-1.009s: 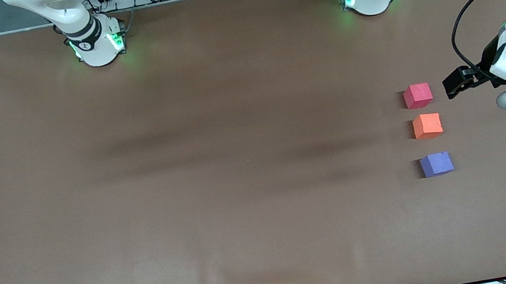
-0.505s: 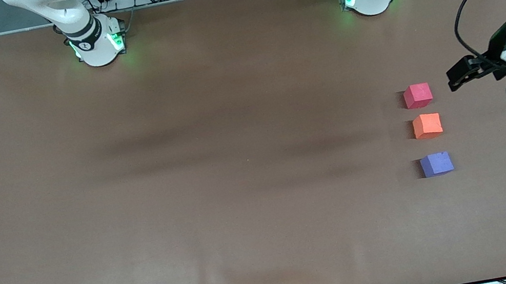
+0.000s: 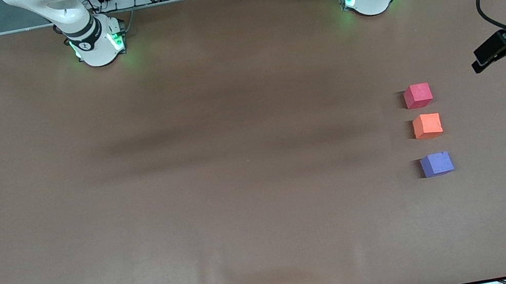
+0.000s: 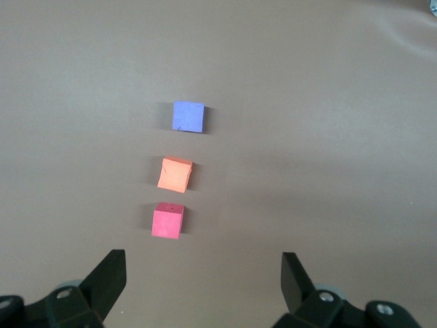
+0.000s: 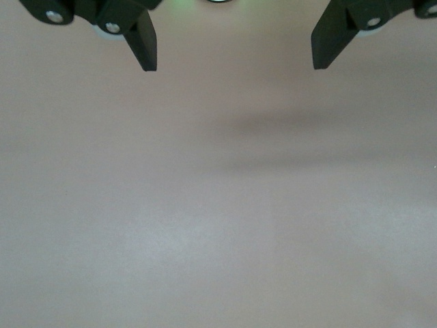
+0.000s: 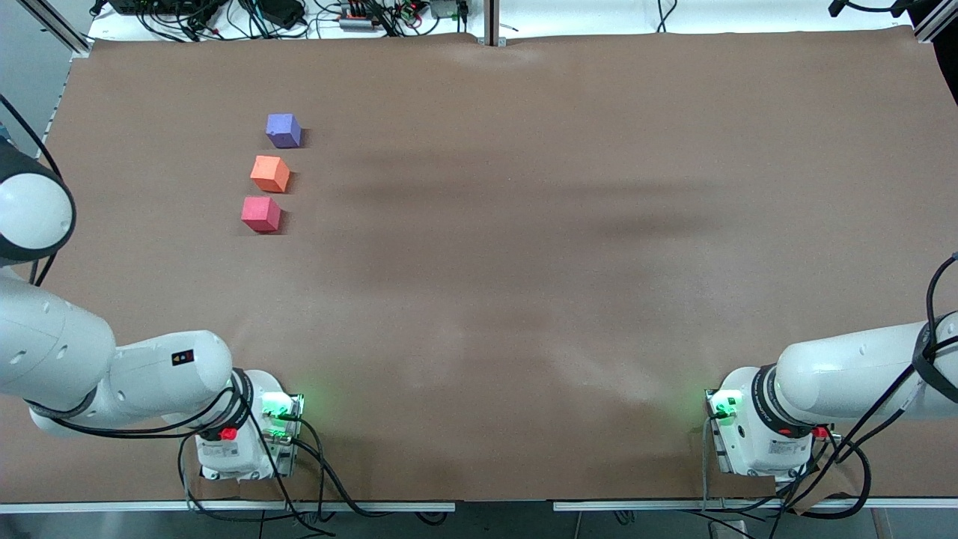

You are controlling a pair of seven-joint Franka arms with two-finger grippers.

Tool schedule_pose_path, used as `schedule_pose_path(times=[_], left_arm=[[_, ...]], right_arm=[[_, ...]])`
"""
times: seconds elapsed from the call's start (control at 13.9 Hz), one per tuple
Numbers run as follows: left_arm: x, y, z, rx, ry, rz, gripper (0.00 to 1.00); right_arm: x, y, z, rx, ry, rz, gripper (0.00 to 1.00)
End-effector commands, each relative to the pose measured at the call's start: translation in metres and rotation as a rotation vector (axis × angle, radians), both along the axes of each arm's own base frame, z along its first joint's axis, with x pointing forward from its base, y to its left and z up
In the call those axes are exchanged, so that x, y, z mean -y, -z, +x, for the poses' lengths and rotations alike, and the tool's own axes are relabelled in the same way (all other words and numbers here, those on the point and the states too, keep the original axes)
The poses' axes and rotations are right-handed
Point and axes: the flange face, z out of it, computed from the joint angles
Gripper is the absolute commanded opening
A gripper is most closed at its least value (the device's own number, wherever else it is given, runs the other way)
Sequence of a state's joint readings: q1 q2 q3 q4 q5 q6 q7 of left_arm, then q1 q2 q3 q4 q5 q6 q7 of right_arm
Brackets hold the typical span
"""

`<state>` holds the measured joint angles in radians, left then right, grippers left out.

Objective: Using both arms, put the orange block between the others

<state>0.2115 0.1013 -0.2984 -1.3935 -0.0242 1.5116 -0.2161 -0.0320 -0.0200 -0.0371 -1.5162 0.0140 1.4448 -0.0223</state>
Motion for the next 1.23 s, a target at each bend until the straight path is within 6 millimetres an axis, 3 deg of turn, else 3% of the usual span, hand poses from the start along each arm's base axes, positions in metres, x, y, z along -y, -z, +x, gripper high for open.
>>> schedule_pose_path(times=[0.0, 0.43, 0.72, 1.15], left_arm=[[-0.006, 0.000, -0.015, -0.020, -0.017, -0.022, 1.00], [-0.011, 0.011, -0.061, -0.058, -0.026, -0.004, 1.00], [-0.010, 0.004, -0.095, -0.033, -0.014, 0.046, 1.00], [-0.006, -0.012, -0.085, -0.019, 0.059, 0.095, 1.00]], right_arm=[[-0.002, -0.002, -0.002, 0.000, 0.012, -0.006, 1.00], [-0.002, -0.002, -0.002, 0.000, 0.012, -0.006, 1.00], [-0.002, -0.002, -0.002, 0.000, 0.012, -0.006, 1.00], [-0.004, 0.001, -0.002, -0.006, 0.010, -0.005, 1.00]])
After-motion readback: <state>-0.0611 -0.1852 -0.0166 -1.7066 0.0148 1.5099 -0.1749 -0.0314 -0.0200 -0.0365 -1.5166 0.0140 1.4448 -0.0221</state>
